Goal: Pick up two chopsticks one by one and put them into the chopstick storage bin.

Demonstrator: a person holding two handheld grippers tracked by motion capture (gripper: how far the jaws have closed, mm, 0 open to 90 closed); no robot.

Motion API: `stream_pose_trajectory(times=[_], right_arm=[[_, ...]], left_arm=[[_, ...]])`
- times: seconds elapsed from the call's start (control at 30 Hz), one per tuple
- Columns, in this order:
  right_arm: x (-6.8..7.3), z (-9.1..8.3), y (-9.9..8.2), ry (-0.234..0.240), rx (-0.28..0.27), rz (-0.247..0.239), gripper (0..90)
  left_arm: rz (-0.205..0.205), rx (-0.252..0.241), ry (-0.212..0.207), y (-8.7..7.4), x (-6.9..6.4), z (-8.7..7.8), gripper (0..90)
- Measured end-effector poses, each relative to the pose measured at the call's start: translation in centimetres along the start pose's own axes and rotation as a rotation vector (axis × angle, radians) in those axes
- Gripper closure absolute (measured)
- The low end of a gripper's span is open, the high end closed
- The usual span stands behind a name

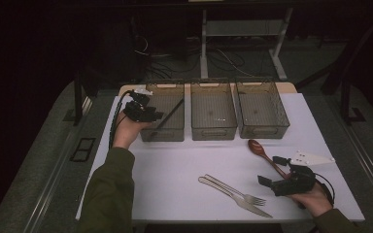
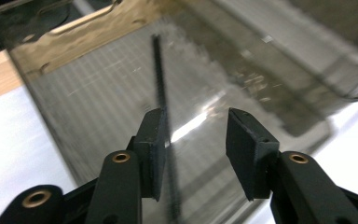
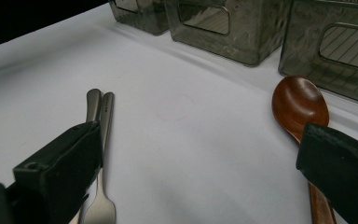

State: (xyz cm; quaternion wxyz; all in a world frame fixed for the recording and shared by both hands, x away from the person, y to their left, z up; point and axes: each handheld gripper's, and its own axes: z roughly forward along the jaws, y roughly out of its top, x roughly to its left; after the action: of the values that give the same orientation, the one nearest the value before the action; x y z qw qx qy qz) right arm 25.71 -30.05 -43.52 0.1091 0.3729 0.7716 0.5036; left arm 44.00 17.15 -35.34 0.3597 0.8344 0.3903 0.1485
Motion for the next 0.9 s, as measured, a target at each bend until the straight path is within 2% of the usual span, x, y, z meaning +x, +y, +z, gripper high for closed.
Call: stream_pose_trajectory(times=[0.23, 0.37, 0.57, 0.7, 0.83, 0.9], right_arm=[[0.0, 0.0, 0.0, 0.0, 0.001, 0.004, 1.0], [-0.1, 0.0, 0.0, 0.002, 0.003, 0.006, 1.0], [-0.1, 0.0, 0.0, 0.002, 0.007, 0.003, 1.0], [-0.1, 0.1, 0.0, 0.002, 0.006, -0.002, 1.0], [-0.1, 0.0, 0.0, 0.0, 0.008, 0.002, 1.0], [0.0, 0.0, 0.0, -0.002, 0.006, -0.002, 1.0]], left_arm=[[0.031, -0.1, -0.086, -0.2, -2.0, -1.9, 44.1], [0.06, -0.139, -0.124, -1.1, -3.3, -2.9, 39.6], [0.08, -0.192, -0.181, -3.3, -5.3, -3.8, 35.9], [0.073, -0.216, -0.216, -5.3, -6.6, -4.0, 33.6], [0.067, -0.223, -0.231, -7.5, -7.6, -3.8, 31.5], [0.063, -0.216, -0.225, -8.4, -8.1, -3.7, 30.6]])
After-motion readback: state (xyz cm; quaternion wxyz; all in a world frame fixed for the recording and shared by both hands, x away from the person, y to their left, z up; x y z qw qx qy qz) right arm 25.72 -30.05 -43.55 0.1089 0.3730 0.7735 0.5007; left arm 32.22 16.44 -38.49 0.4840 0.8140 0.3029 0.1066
